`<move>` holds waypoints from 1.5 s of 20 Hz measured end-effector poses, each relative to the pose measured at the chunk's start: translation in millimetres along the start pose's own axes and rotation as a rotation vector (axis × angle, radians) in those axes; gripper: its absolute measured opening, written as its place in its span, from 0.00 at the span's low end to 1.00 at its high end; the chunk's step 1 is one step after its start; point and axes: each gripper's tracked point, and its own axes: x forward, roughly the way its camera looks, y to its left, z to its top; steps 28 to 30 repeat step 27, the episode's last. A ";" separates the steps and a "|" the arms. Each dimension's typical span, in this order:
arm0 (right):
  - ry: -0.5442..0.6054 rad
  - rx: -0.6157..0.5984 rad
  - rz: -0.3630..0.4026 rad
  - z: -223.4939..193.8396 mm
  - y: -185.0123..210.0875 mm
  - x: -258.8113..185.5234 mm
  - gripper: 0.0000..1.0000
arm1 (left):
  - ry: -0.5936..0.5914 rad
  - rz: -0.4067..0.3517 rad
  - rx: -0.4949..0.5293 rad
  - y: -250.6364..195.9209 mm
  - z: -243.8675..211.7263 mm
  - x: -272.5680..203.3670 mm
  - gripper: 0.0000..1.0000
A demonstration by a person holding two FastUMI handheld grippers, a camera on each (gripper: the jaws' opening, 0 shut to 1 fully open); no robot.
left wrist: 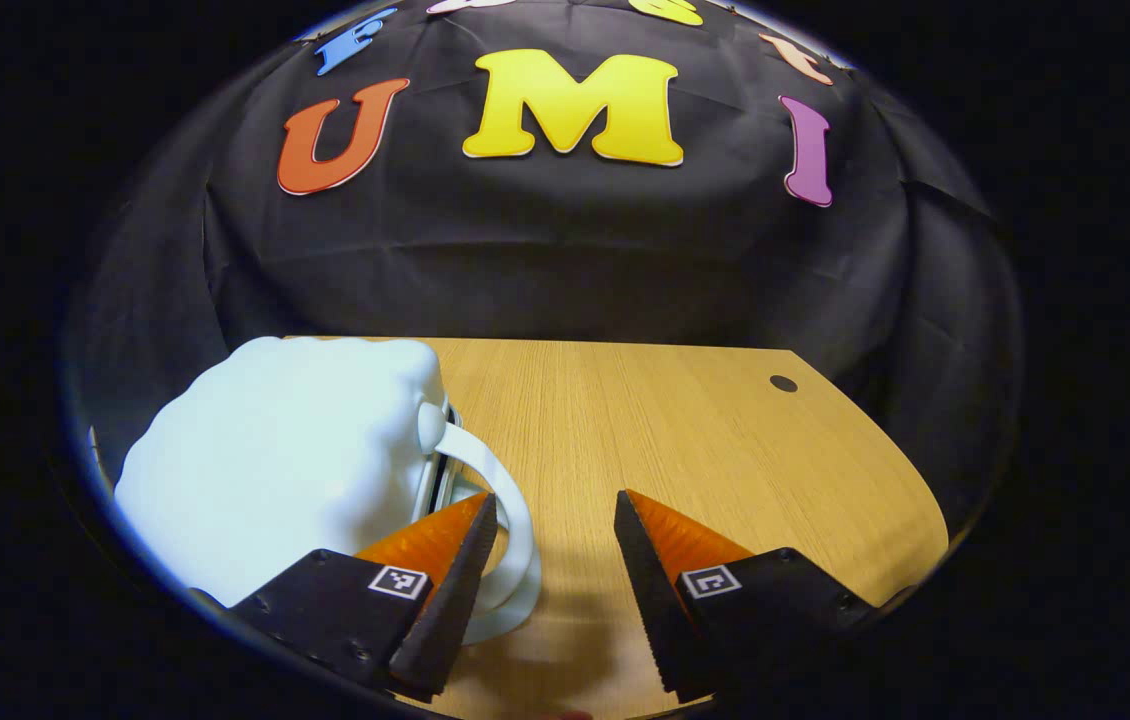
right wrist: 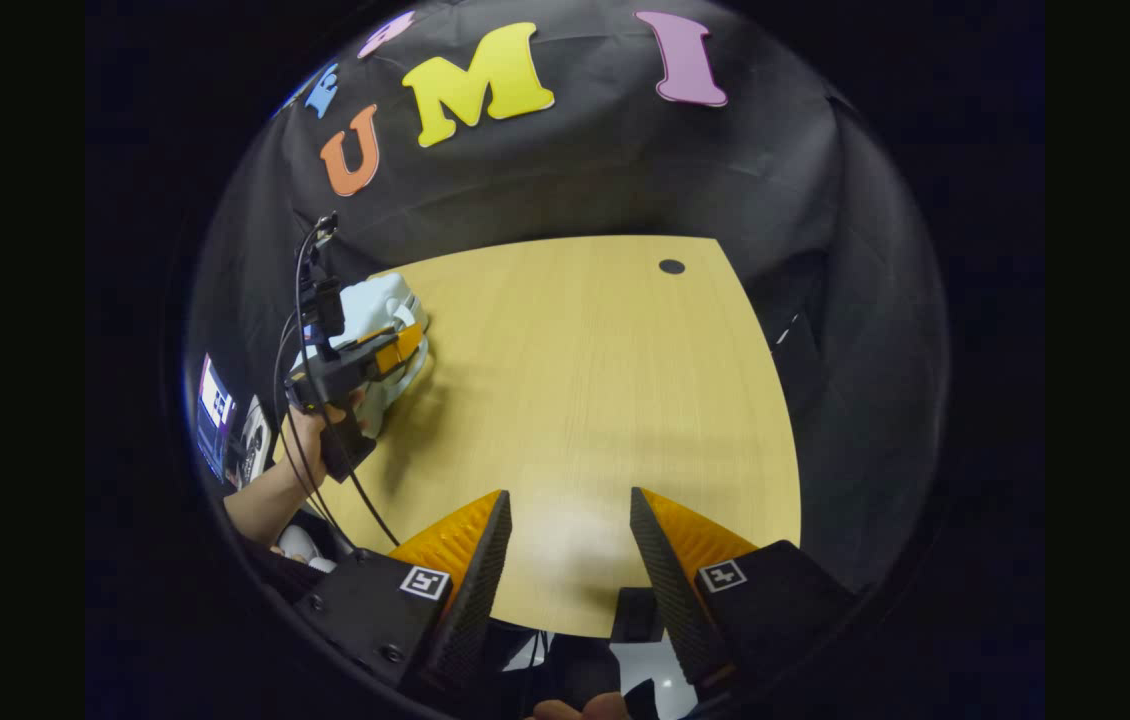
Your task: First open the suitcase, pack the skin care products into it, and then close the suitcase.
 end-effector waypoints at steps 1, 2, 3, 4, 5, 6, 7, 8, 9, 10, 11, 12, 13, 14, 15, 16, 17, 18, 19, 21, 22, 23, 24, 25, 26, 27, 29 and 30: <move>-0.034 0.002 -0.003 8.3 3.7 -1.2 0.72 | -0.016 0.004 0.009 2.1 7.6 -9.1 0.80; -0.078 0.000 -0.016 18.7 5.8 -3.2 0.72 | -0.039 0.010 0.013 3.7 17.8 -18.9 0.82; -0.133 -0.011 -0.036 31.5 8.4 -4.6 0.72 | -0.068 0.017 0.008 5.4 30.8 -29.4 0.83; -0.198 -0.032 -0.062 47.3 11.6 -7.5 0.72 | -0.097 0.022 0.000 6.3 47.2 -41.0 0.84; -0.266 -0.052 -0.084 64.6 16.0 -11.4 0.72 | -0.133 0.030 -0.006 8.6 63.9 -54.0 0.92; -0.335 -0.063 -0.093 82.7 23.2 -14.8 0.72 | -0.171 0.036 -0.008 10.3 83.5 -67.8 0.87; -0.402 -0.069 -0.087 104.1 32.4 -18.3 0.72 | -0.207 0.038 -0.003 12.3 102.5 -82.9 0.88; -0.470 -0.073 -0.090 126.5 40.5 -23.6 0.72 | -0.242 0.041 0.005 15.2 122.8 -97.6 0.93; -0.538 -0.074 -0.102 147.9 47.2 -32.2 0.72 | -0.278 0.045 0.019 17.4 139.6 -110.5 0.95; -0.605 -0.076 -0.105 169.2 56.2 -42.1 0.72 | -0.309 0.051 0.027 19.4 155.6 -124.6 0.97; -0.671 -0.083 -0.104 188.0 67.9 -52.3 0.72 | -0.344 0.052 0.019 20.3 170.4 -139.6 0.97; -0.732 -0.095 -0.104 204.9 80.5 -63.9 0.72 | -0.377 0.035 0.015 16.7 184.8 -151.1 0.97; -0.788 -0.113 -0.108 217.6 93.3 -75.0 0.72 | -0.418 0.033 0.011 16.2 201.3 -162.2 0.97; -0.843 -0.132 -0.118 229.1 104.2 -84.6 0.72 | -0.447 0.031 0.012 14.7 210.1 -172.4 0.97; -0.890 -0.145 -0.124 235.9 114.8 -95.7 0.67 | -0.472 0.028 0.007 14.4 219.9 -183.4 0.97; -0.928 -0.158 -0.122 240.5 126.3 -104.9 0.72 | -0.485 0.018 -0.003 14.8 224.7 -189.8 0.97; -0.951 -0.168 -0.119 242.0 136.2 -111.3 0.69 | -0.494 0.009 -0.012 15.3 228.6 -194.6 0.97; -0.964 -0.177 -0.116 240.5 143.4 -114.1 0.73 | -0.504 -0.003 -0.009 15.0 230.8 -198.5 0.96; -0.969 -0.177 -0.122 238.3 146.4 -115.4 0.72 | -0.514 0.002 0.001 15.7 231.1 -200.4 0.97; -0.954 -0.160 -0.115 231.0 151.1 -111.6 0.73 | -0.524 0.024 0.023 19.9 230.0 -205.6 0.96; -0.940 -0.145 -0.109 229.4 150.9 -107.9 0.73 | -0.523 0.029 0.023 21.3 228.9 -209.9 0.96; -0.929 -0.129 -0.105 225.6 152.4 -106.9 0.74 | -0.519 0.033 0.018 22.3 225.3 -213.9 0.96; -0.924 -0.113 -0.104 222.0 152.6 -107.5 0.74 | -0.515 0.036 0.017 22.8 222.7 -217.1 0.97; -0.927 -0.097 -0.105 220.4 151.7 -109.0 0.74 | -0.511 0.041 0.022 24.7 219.1 -219.0 0.97; -0.929 -0.080 -0.105 222.6 149.7 -110.2 0.72 | -0.508 0.049 0.028 26.6 218.0 -220.1 0.96; -0.929 -0.069 -0.104 224.0 148.7 -111.0 0.74 | -0.505 0.051 0.032 27.6 218.7 -219.9 0.96; -0.929 -0.069 -0.104 224.0 148.7 -111.0 0.74 | -0.505 0.051 0.032 27.6 218.7 -219.9 0.96; -0.929 -0.069 -0.104 224.0 148.7 -111.0 0.74 | -0.505 0.051 0.032 27.6 218.7 -219.9 0.96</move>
